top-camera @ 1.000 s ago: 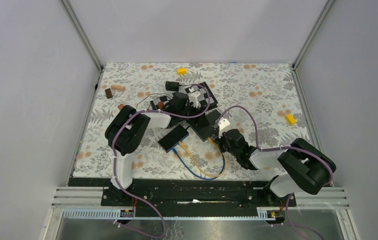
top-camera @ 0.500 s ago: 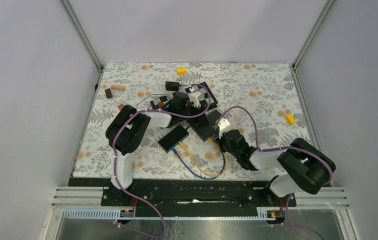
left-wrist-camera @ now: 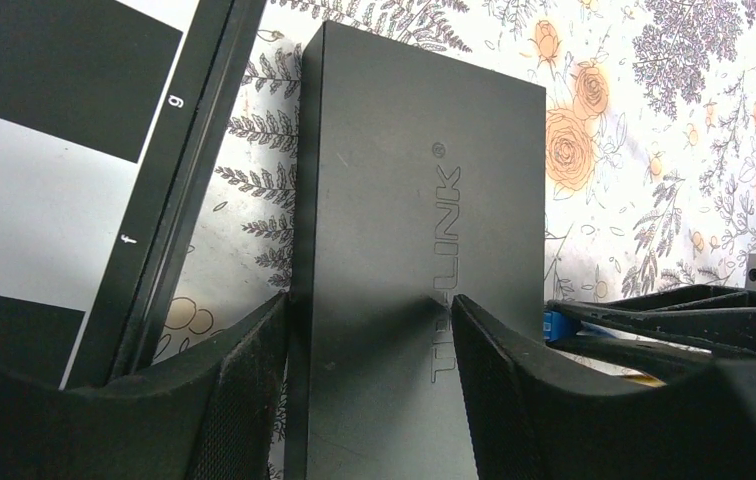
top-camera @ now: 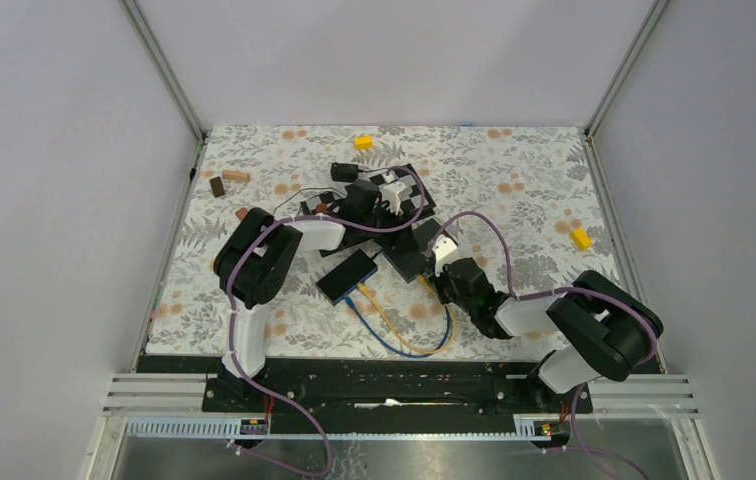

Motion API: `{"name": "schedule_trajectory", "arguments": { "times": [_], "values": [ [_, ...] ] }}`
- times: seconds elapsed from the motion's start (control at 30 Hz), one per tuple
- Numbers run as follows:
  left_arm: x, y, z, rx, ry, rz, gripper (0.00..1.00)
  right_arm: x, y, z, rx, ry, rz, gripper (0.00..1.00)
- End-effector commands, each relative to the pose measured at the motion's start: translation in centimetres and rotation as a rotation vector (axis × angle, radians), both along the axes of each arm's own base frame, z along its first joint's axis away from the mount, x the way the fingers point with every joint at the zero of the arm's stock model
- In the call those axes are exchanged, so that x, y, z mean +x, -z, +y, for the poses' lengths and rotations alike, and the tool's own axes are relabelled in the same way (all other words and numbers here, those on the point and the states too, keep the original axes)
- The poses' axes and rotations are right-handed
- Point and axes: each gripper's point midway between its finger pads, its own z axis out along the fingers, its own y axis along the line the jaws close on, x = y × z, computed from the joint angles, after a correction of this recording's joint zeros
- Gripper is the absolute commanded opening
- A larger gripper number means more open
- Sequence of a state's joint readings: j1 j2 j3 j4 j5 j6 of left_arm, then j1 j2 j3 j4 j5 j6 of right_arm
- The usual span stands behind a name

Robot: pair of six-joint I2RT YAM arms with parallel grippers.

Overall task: Insert the plug into the switch port
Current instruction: Insert the connector into the switch port.

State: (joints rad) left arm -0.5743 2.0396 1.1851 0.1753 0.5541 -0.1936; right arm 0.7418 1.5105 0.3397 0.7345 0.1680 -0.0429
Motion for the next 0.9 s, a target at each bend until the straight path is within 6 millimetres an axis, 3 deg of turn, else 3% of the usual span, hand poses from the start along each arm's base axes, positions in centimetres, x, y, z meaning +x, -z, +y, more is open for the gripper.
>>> {"name": "schedule_trajectory", "arguments": {
  "times": [0.0, 0.1, 0.27, 0.47, 0.73, 0.87],
  "values": [
    [-6.1, 4.1, 0.8, 0.074, 0.107, 0.253, 0.62, 2.6, -3.2, 1.4, 0.038, 0.012, -0.125, 0.00],
    [-7.0, 4.3, 0.9, 0.078, 0.129, 0.291, 0.61, 2.7, -3.4, 1.4, 0.038, 0.004, -0.142, 0.00],
    [-8.5, 4.3, 0.2, 0.062, 0.186, 0.330, 0.46, 3.0, -4.1, 1.8, 0.063, -0.004, -0.179, 0.00],
    [-10.5, 4.7, -0.4, 0.066, 0.244, 0.349, 0.45, 4.9, -6.9, 3.5, 0.105, -0.010, -0.243, 0.00],
    [-11.7, 5.1, -0.7, 0.073, 0.276, 0.357, 0.46, 7.9, -12.4, 4.7, 0.195, -0.003, -0.275, 0.00],
    [-12.1, 5.3, -0.8, 0.072, 0.286, 0.367, 0.46, 8.7, -12.2, 4.2, 0.176, 0.018, -0.275, 0.00]
  ]
}}
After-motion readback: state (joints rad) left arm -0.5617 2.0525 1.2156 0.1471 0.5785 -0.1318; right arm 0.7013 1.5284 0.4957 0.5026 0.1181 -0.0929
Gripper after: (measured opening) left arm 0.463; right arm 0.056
